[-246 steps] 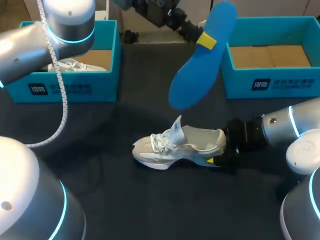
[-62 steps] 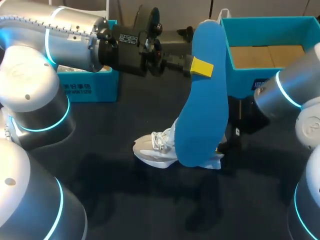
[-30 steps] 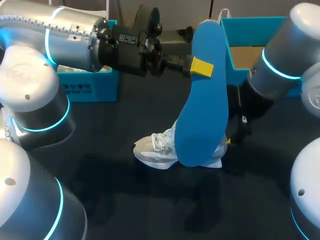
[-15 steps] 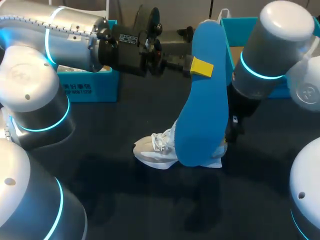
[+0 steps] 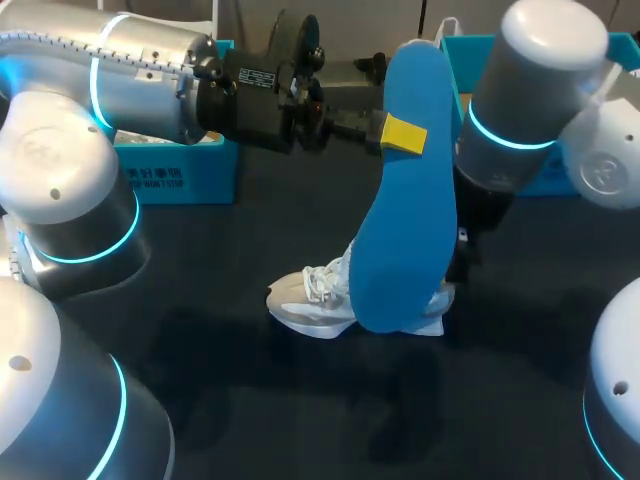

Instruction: Take the shoe out of the shoebox, open the shoe tongue, remove and reinsert the insole, then place the shoe into the shoebox

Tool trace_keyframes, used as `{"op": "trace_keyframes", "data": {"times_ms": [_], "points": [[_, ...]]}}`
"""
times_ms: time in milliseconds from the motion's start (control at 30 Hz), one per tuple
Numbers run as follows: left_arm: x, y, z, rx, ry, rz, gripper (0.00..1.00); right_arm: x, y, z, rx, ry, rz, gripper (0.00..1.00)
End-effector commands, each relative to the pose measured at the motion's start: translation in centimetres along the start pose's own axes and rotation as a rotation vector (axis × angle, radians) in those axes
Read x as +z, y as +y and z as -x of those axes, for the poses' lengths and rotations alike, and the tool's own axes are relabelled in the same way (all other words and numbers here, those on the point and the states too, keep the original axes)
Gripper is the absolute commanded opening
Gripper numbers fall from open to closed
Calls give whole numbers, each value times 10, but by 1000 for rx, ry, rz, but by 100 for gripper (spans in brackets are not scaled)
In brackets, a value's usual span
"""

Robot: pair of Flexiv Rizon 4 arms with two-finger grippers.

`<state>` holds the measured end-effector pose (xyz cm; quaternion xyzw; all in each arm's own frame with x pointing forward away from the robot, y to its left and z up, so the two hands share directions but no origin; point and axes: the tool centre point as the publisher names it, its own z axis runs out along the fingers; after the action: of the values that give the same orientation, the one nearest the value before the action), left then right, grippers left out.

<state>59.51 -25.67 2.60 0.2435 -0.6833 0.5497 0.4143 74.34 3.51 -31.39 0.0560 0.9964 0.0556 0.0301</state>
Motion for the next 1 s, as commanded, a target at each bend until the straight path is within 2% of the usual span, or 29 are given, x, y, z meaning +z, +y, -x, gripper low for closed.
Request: {"op": "trace_keyframes", "data": {"times_ms": [33, 333, 567, 667, 1000], "points": [[1, -1, 0, 0, 0, 2, 0, 2, 1, 0, 0, -1, -4, 100], [1, -1, 0, 0, 0, 2, 0, 2, 1, 0, 0, -1, -4, 100], [1, -1, 0, 0, 0, 2, 0, 1, 24, 20, -21, -31, -25, 100], [1, -1, 0, 0, 0, 2, 0, 7, 33, 26, -35, -24, -47, 100], [1, -1, 0, 0, 0, 2, 0, 38, 48, 41, -48, -67, -41, 100]]}}
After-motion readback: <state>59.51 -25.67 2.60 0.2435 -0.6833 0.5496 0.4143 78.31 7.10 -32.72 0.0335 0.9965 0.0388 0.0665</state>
